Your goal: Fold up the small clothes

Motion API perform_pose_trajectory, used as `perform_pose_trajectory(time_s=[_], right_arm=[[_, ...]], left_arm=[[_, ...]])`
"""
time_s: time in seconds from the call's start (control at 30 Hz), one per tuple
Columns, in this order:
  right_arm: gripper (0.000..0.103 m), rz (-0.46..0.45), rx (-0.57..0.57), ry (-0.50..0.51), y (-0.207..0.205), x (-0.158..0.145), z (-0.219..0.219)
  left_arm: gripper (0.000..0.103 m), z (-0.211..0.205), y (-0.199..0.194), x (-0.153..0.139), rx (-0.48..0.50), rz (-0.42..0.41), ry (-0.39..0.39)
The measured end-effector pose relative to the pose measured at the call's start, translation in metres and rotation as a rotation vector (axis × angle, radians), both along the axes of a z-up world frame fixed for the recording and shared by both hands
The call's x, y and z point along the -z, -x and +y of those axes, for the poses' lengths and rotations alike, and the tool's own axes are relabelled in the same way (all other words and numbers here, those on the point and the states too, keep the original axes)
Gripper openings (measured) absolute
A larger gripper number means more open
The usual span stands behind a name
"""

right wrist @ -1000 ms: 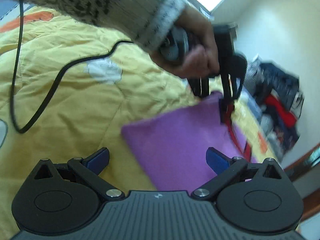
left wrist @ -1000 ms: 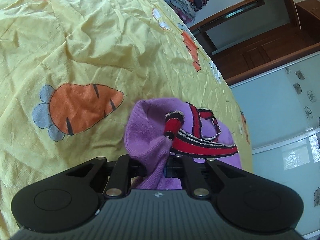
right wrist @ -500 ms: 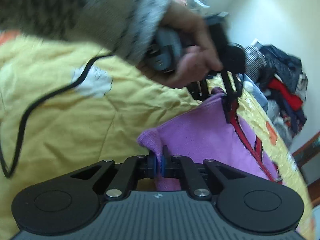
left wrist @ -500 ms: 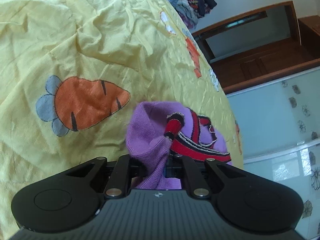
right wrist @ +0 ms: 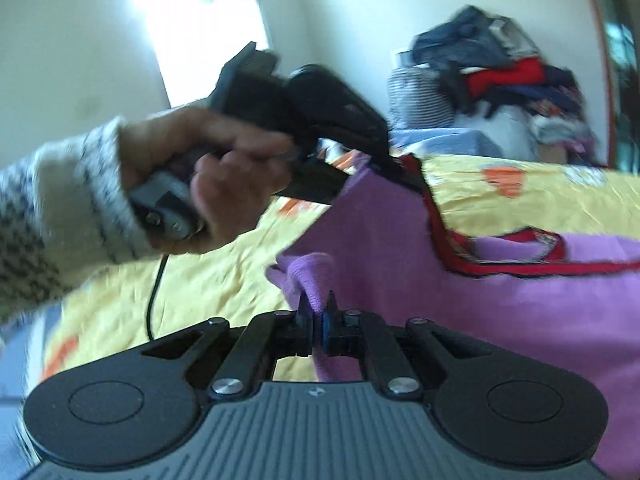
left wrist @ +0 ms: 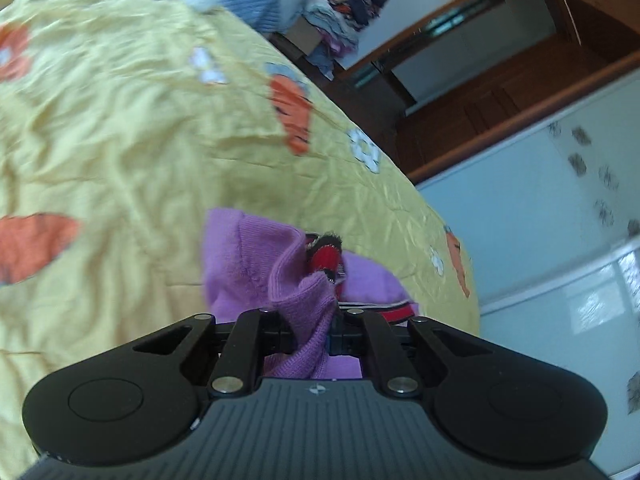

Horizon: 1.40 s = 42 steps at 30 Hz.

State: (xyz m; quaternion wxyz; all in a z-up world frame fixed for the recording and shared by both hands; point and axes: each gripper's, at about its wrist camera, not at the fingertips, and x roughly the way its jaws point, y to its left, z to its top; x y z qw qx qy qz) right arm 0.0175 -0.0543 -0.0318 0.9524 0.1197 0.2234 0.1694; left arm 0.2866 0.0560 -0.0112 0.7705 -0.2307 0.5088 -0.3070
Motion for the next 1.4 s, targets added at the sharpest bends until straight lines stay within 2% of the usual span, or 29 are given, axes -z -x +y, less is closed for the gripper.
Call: perform_pose_trajectory(time_s=[0.17, 0.33, 0.67, 0.83, 1.0, 1.17, 1.2, 1.27, 1.3, 1.33, 1.37, 1.4], right_arm=[[0.004, 0.015, 0.125, -0.193, 0.013, 0.01, -0.078], [0.004, 0.033, 0.254, -0.335, 0.038, 0.026, -0.151], [0.004, 0.052, 0.435, -0.434, 0.082, 0.064, -0.233], [0.004, 0.089, 0.495, -0.472, 0.101, 0.084, -0.264], [0.004, 0.124, 0.516, -0.477, 0.116, 0.097, -0.271], [0.004, 0.15, 0.541, -0.489, 0.119, 0.101, -0.274], [0.004, 0.193, 0.534, -0.488, 0.115, 0.103, -0.276], [0.004, 0.197, 0.555, -0.519, 0.116, 0.106, -0.283], [0.005, 0.201, 0.555, -0.506, 0.117, 0.105, -0.283], [0.007, 0.207, 0.548, -0.486, 0.117, 0.102, -0.282], [0.011, 0.218, 0.547, -0.465, 0.118, 0.098, -0.28], [0.019, 0.229, 0.564, -0.444, 0.12, 0.093, -0.281]], left_arm=[[0.011, -0.073, 0.002, -0.006, 0.05, -0.005, -0.051], [0.011, -0.149, 0.005, 0.008, 0.1, 0.012, -0.098], [0.01, -0.271, 0.01, 0.049, 0.155, 0.065, -0.176], [0.008, -0.306, 0.008, 0.06, 0.165, 0.067, -0.203], [0.005, -0.329, 0.01, 0.066, 0.186, 0.059, -0.217], [0.005, -0.339, 0.01, 0.075, 0.197, 0.057, -0.173], [0.005, -0.339, 0.007, 0.078, 0.19, 0.074, -0.148], [0.005, -0.336, 0.003, 0.081, 0.163, 0.095, -0.097], [0.014, -0.334, 0.001, 0.08, 0.14, 0.103, -0.086], [0.031, -0.33, -0.001, 0.077, 0.13, 0.111, -0.066], [0.04, -0.324, -0.001, 0.072, 0.117, 0.111, -0.041], [0.053, -0.316, 0.0, 0.064, 0.102, 0.103, -0.03]])
